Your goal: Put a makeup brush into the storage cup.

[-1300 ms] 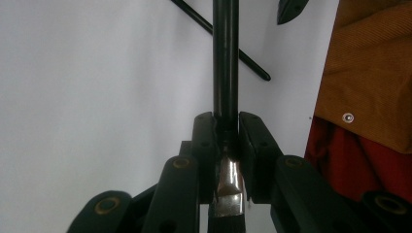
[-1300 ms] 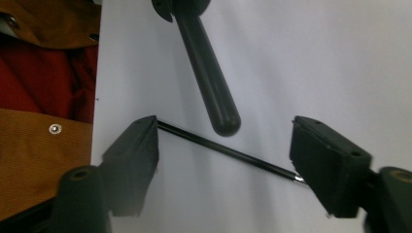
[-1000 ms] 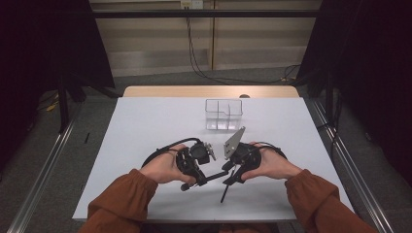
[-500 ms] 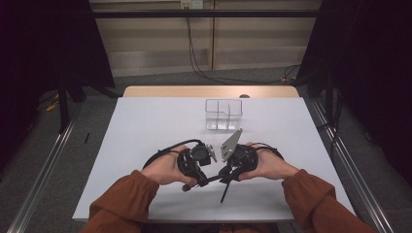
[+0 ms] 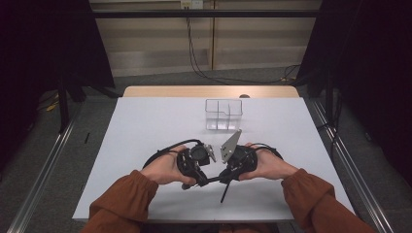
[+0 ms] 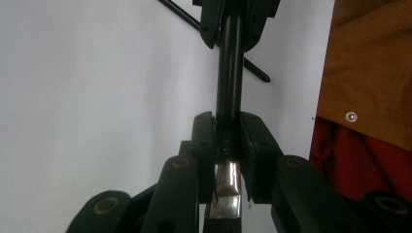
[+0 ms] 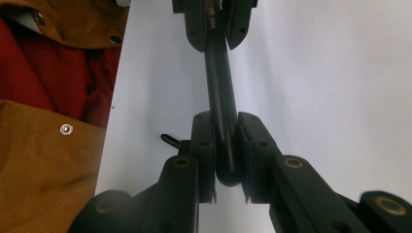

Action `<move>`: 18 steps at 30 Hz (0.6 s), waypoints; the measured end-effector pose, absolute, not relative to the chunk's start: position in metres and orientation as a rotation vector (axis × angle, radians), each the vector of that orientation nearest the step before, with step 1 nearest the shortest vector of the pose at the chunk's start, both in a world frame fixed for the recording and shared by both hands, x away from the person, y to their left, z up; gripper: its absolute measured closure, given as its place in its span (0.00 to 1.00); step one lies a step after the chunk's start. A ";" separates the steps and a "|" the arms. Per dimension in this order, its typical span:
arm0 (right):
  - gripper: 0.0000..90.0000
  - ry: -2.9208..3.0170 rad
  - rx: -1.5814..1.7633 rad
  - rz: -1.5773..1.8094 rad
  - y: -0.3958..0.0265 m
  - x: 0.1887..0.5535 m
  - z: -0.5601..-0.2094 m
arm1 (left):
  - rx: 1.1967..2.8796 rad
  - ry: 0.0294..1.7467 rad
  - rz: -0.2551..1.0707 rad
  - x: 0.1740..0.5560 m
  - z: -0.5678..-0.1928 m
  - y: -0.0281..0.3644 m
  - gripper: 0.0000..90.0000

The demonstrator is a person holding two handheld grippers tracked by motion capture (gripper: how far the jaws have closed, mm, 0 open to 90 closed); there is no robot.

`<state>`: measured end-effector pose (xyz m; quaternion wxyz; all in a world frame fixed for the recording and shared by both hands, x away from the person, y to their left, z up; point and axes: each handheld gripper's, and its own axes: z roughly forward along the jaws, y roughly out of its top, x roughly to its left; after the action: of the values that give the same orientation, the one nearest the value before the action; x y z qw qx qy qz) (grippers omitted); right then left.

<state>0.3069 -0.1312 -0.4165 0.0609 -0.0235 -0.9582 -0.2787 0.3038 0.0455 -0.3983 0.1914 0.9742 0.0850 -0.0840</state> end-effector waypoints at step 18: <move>0.89 -2.884 -0.157 -0.876 -0.140 0.310 -0.417 | 2.617 0.318 -0.137 0.313 -0.400 0.068 0.57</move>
<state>0.3097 -0.1401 -0.4172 0.0618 -0.0520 -0.9537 -0.2898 0.3133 0.0678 -0.3997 0.2481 0.9604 0.1166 -0.0501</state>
